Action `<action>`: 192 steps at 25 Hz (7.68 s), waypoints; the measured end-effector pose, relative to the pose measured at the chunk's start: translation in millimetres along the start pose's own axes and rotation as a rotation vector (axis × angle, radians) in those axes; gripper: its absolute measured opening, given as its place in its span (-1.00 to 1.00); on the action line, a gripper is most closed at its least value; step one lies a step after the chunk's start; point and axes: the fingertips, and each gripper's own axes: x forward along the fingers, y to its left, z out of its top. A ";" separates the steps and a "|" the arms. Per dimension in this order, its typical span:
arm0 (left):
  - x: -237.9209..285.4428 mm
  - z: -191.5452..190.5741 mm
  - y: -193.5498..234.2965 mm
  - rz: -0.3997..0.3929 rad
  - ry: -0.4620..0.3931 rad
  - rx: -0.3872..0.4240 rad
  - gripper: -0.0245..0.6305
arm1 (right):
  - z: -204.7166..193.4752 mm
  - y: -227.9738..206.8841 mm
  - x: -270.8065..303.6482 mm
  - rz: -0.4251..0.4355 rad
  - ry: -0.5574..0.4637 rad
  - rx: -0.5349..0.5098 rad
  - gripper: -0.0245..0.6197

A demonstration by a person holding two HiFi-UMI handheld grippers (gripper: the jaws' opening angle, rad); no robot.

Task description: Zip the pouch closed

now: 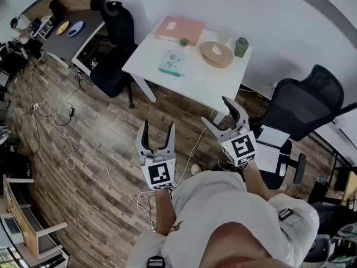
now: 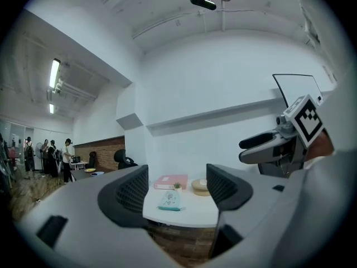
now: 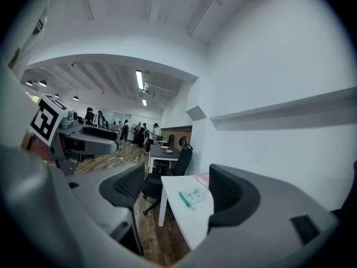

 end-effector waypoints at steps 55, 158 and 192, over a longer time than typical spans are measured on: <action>349.2 -52.0 57.3 0.067 0.199 -0.003 -0.04 | -71.6 -220.2 303.6 0.145 0.100 0.146 0.08; 392.5 -395.4 -26.5 -0.470 0.813 -0.071 -0.94 | -365.6 -73.8 370.2 0.698 0.769 0.125 -0.91; 401.3 -390.2 -5.2 -0.421 0.800 -0.096 -0.94 | -366.9 -87.0 373.3 0.604 0.793 0.122 -0.92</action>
